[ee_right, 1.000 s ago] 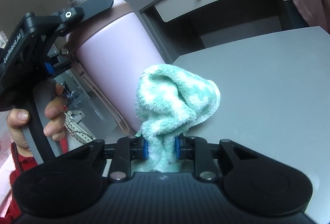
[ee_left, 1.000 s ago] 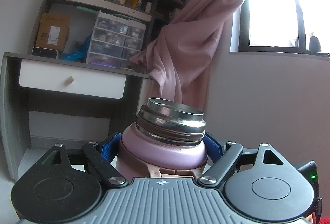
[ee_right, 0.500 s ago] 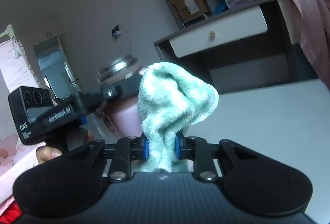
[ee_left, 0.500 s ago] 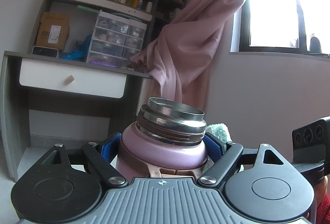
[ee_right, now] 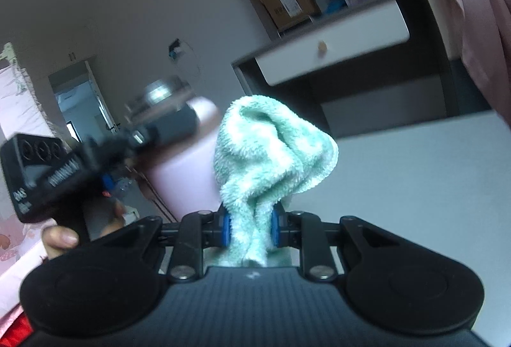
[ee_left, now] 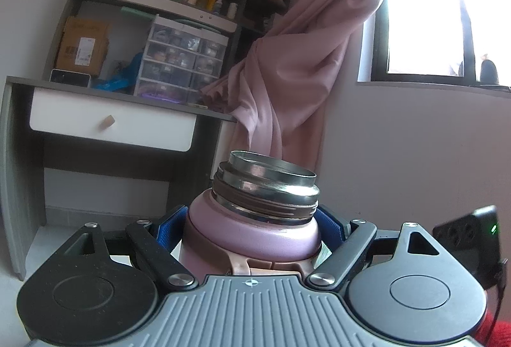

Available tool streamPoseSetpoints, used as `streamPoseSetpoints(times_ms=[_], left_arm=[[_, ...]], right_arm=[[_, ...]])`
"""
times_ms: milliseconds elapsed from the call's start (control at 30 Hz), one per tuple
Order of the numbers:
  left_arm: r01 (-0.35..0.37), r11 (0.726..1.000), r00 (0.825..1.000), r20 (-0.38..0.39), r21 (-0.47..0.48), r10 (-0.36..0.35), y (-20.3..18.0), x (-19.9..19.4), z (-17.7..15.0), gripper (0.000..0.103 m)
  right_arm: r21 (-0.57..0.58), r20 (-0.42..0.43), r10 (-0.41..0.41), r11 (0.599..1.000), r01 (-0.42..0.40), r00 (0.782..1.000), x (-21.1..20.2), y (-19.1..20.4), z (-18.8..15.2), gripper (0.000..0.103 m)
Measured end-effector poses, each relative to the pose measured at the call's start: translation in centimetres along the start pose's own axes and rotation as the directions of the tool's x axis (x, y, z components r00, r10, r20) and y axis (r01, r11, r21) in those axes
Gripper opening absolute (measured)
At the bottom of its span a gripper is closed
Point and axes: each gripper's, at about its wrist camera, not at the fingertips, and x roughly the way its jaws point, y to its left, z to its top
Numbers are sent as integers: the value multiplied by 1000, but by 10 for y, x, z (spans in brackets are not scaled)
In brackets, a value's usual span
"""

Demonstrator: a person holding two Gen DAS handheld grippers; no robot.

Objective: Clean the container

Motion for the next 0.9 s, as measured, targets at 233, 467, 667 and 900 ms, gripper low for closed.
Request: streamPoseSetpoints(times_ms=[233, 467, 667, 900], left_arm=[[3, 1000, 1000, 0, -4, -3, 5, 3, 1, 85], [6, 1000, 1000, -1, -1, -6, 8, 6, 1, 86], [7, 1000, 1000, 0, -4, -7, 7, 7, 0, 86], [9, 1000, 1000, 0, -8, -9, 6, 8, -1, 86]], right_arm=[[53, -88, -29, 998, 33, 996, 19, -16, -21, 22], [21, -127, -70, 997, 73, 989, 25, -12, -27, 22], [6, -135, -88, 996, 90, 987, 25, -7, -29, 22], [-4, -92, -66, 998, 66, 994, 11, 2, -15, 22]])
